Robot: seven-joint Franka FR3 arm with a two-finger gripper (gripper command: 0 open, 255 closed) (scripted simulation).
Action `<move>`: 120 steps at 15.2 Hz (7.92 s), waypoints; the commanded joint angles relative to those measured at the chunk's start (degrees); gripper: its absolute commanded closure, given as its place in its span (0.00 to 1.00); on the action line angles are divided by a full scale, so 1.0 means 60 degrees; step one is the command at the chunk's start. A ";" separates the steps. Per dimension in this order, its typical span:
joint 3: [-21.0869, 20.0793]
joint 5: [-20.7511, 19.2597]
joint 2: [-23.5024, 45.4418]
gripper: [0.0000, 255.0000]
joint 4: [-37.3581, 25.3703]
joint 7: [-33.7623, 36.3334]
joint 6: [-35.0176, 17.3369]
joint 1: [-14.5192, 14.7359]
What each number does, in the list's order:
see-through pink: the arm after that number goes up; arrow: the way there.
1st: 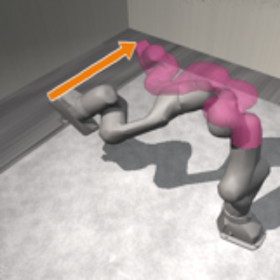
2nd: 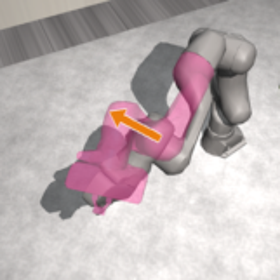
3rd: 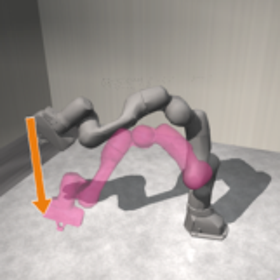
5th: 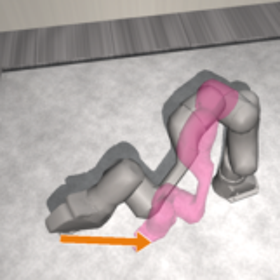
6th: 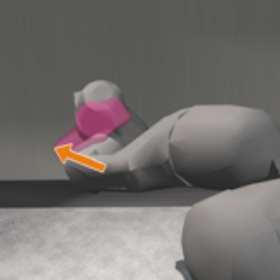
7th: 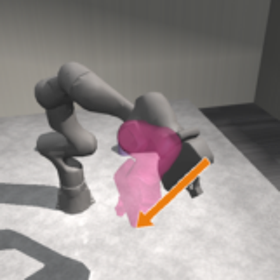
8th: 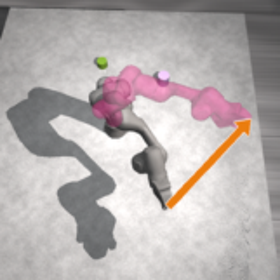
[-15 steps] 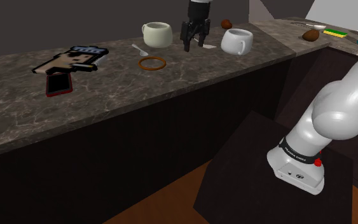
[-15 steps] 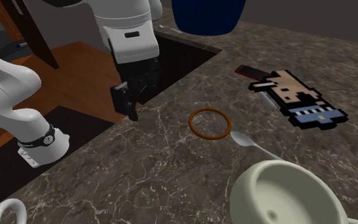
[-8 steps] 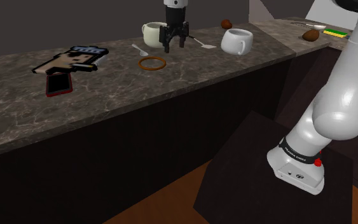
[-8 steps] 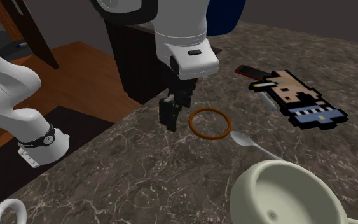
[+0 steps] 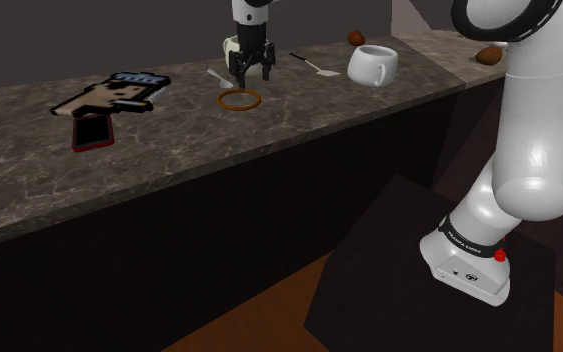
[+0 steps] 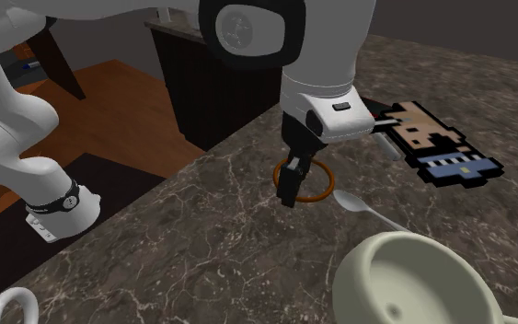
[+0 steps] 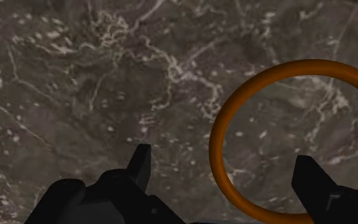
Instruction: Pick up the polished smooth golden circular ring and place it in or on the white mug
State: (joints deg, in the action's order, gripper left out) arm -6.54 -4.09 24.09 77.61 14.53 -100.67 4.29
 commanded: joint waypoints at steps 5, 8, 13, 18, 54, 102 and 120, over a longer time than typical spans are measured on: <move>0.0014 -0.0015 0.0027 0.00 0.0681 0.0017 -0.0713 -0.0027; 0.0014 -0.0015 0.0029 0.00 0.0677 0.0017 -0.0711 -0.0027; 0.0014 -0.0015 0.0029 1.00 0.0677 0.0017 -0.0711 -0.0027; 0.0009 -0.0006 -0.0072 1.00 0.0897 0.0029 -0.0830 -0.0031; 0.0056 -0.0208 0.2099 1.00 -0.6936 -0.0170 0.4825 0.0395; 0.3086 0.0477 -0.3737 1.00 0.2893 -0.7728 0.0609 -0.4630; 0.3082 0.0465 -0.3785 0.00 0.3498 -0.7708 0.0051 -0.4628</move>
State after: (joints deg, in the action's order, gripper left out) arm 11.92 -1.32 1.28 98.54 -31.66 -100.24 -23.44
